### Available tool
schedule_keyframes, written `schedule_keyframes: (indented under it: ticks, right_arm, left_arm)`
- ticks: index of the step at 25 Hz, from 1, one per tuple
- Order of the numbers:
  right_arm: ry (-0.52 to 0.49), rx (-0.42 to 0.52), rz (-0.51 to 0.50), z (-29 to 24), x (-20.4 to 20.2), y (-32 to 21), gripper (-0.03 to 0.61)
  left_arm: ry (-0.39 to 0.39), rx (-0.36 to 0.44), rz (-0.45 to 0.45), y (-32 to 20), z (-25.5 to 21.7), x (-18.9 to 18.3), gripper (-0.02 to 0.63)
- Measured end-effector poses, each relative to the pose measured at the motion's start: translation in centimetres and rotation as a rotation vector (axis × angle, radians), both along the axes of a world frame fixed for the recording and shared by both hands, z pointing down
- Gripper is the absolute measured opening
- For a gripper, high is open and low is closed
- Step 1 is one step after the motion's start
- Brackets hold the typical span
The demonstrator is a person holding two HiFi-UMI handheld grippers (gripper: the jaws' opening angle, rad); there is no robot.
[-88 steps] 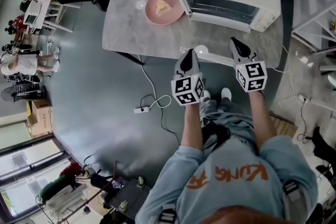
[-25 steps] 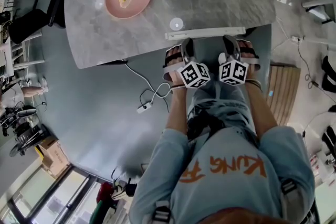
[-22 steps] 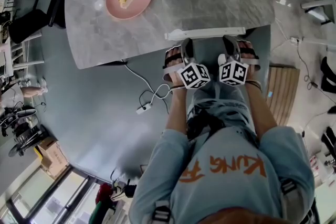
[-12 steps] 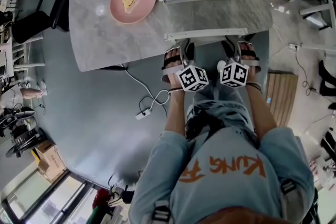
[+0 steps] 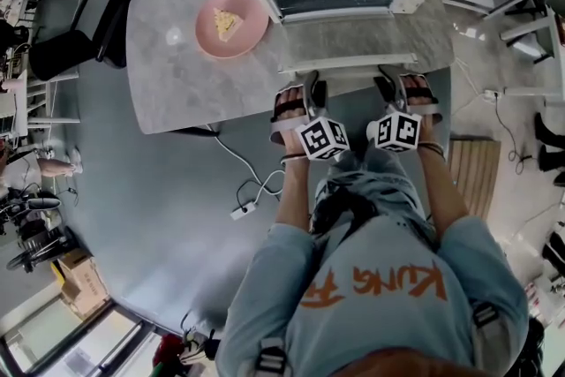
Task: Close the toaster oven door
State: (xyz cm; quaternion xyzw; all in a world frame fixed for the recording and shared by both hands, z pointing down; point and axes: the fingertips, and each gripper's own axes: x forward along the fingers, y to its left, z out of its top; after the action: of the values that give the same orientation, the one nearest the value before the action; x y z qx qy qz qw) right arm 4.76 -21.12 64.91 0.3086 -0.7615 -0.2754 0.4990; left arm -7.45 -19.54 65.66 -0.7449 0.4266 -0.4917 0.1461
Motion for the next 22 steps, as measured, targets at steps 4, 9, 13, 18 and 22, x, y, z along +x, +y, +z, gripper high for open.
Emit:
schedule_keyframes:
  ticks: [4, 9, 13, 18, 22]
  right_arm:
    - [-0.021, 0.031, 0.005, -1.3, 0.1, -0.9, 0.101]
    - [-0.029, 0.069, -0.003, -3.1, -0.1, -2.2, 0.107]
    - [-0.031, 0.095, -0.027, -4.4, -0.2, -3.3, 0.11]
    - [-0.023, 0.135, -0.059, -6.1, -0.5, -5.2, 0.115]
    - [0.011, 0.184, -0.066, -7.1, -0.7, -6.9, 0.115]
  left_arm:
    - [0.0, 0.028, 0.008, -0.9, -1.7, -0.1, 0.107]
    - [0.065, 0.052, -0.005, -2.2, -3.7, -0.3, 0.118]
    - [0.095, 0.075, -0.02, -3.5, -5.1, -0.4, 0.127]
    - [0.103, 0.107, -0.014, -5.4, -6.9, -0.6, 0.137]
    - [0.121, 0.109, 0.002, -6.9, -8.1, -0.7, 0.143]
